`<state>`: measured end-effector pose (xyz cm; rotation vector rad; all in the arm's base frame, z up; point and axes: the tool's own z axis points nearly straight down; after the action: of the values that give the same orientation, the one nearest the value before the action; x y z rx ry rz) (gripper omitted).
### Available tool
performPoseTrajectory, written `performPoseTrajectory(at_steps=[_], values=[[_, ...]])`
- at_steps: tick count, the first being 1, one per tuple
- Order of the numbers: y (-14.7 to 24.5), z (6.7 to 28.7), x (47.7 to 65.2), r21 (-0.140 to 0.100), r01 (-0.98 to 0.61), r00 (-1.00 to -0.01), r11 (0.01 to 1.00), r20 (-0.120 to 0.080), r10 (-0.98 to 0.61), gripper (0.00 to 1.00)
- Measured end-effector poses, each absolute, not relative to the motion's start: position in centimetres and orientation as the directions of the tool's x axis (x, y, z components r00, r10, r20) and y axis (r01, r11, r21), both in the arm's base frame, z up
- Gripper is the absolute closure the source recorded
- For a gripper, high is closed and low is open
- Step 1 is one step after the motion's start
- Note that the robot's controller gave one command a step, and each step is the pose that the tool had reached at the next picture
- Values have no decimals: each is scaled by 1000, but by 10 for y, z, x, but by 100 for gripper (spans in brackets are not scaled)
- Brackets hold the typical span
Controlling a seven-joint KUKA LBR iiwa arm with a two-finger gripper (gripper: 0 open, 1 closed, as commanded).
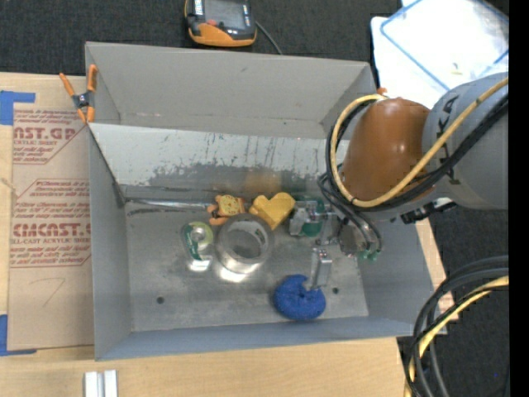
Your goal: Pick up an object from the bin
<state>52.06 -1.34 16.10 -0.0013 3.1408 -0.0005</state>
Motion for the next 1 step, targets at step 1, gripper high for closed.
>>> performPoseTrajectory(at_steps=[1], values=[[-13, 161, 521, 0, -1, -1000, 1000, -1, -1, 0]])
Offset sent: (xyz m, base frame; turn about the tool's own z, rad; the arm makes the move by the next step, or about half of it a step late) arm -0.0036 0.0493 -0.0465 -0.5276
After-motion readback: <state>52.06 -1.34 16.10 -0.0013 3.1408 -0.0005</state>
